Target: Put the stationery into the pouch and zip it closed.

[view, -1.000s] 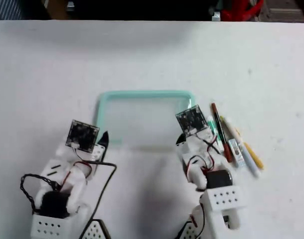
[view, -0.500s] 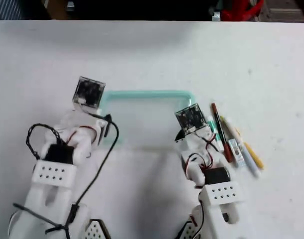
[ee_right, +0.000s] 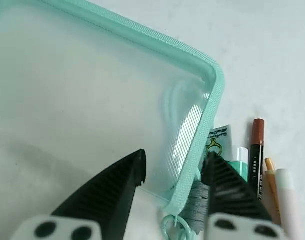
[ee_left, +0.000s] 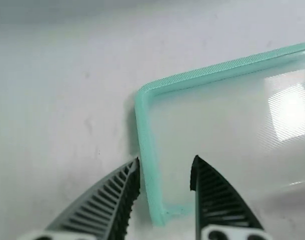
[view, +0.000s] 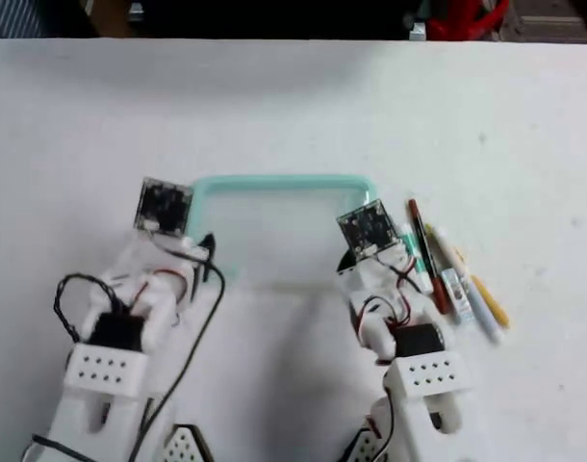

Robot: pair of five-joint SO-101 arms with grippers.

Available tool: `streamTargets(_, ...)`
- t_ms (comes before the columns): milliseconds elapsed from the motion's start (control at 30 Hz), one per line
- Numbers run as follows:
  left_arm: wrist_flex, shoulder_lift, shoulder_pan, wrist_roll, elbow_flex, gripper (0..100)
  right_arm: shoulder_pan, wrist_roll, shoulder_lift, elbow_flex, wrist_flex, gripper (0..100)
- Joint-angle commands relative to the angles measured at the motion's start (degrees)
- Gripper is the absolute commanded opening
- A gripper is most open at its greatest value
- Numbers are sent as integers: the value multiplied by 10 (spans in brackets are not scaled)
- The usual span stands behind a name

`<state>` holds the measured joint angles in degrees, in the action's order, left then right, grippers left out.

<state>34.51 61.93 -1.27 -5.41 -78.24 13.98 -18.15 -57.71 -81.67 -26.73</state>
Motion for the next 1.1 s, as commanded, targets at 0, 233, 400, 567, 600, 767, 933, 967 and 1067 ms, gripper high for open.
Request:
streamTargets(0,-25,58,3,-25,-23,177,0,0,0,4,7,8)
streamTargets(233,-21,65,6,-28,-27,177,0,0,0,2,7,224)
streamTargets(400,-21,65,6,-28,-27,177,-7,-1,0,4,-9,135)
streamTargets(567,-21,65,6,-28,-27,177,-29,2,0,5,4,110)
streamTargets(600,-18,65,5,-27,-27,177,-29,2,0,5,5,150)
streamTargets(767,-20,65,1,-27,-27,177,-32,4,0,5,3,264)
streamTargets(933,-18,65,4,-27,-26,177,-34,0,0,5,3,8)
streamTargets(967,-17,65,6,-27,-25,177,-33,0,0,5,4,15)
streamTargets(1067,-16,66,7,-27,-25,172,-32,0,0,5,4,121)
